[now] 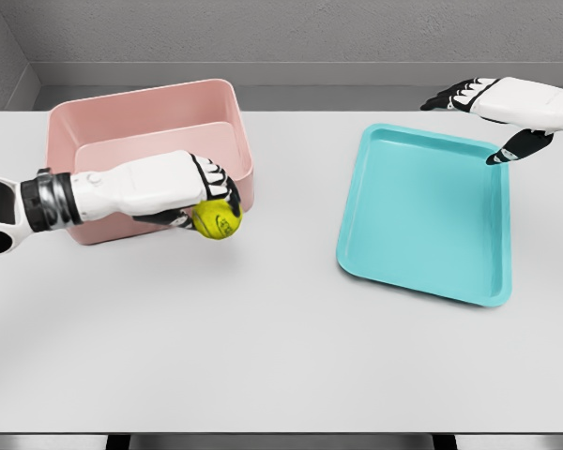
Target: Put the tennis from the blue tray into the pink basket with both arms
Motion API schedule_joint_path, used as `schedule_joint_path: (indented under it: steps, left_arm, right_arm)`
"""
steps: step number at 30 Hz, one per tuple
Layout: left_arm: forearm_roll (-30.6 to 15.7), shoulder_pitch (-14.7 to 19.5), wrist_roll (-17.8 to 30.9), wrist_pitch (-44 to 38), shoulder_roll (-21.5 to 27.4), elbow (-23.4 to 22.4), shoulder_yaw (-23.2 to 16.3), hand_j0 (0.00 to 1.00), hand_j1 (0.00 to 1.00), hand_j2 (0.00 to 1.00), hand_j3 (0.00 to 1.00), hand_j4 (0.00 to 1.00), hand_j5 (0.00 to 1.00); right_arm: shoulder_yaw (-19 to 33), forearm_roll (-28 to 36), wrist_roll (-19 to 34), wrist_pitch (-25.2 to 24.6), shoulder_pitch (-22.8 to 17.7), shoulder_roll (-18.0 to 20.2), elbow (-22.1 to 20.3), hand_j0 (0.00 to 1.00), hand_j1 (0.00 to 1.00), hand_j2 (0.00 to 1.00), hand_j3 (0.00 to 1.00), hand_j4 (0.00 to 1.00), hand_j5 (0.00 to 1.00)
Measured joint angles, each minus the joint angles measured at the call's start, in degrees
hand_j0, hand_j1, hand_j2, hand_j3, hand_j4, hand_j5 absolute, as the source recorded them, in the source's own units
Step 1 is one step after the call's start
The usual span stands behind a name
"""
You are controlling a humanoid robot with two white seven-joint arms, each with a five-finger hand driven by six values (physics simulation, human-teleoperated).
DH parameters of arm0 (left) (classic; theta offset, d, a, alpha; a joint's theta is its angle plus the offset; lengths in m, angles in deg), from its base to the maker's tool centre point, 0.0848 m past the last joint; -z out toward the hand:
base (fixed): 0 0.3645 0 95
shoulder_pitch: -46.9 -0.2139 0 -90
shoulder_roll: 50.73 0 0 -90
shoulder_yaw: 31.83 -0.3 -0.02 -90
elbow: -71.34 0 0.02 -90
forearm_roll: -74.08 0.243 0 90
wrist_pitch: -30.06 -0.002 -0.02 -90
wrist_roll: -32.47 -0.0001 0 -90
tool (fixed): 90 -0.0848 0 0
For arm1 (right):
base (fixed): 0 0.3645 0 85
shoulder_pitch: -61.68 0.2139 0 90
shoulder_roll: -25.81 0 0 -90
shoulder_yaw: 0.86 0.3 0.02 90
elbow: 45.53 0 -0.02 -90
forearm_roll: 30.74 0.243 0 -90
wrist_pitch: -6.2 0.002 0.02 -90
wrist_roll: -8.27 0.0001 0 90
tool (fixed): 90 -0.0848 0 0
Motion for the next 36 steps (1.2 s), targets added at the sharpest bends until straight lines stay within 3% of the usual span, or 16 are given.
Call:
schedule_joint_path:
  steps: [36]
  left_arm:
    - [-1.7, 4.7, -0.1, 0.0, 0.6, -7.6, 1.0, 0.47, 0.47, 0.47, 0.47, 0.47, 0.47]
  right_arm:
    - [0.1, 0.0, 0.0, 0.0, 0.1, 0.1, 0.0, 1.0, 1.0, 1.0, 1.0, 1.0, 1.0]
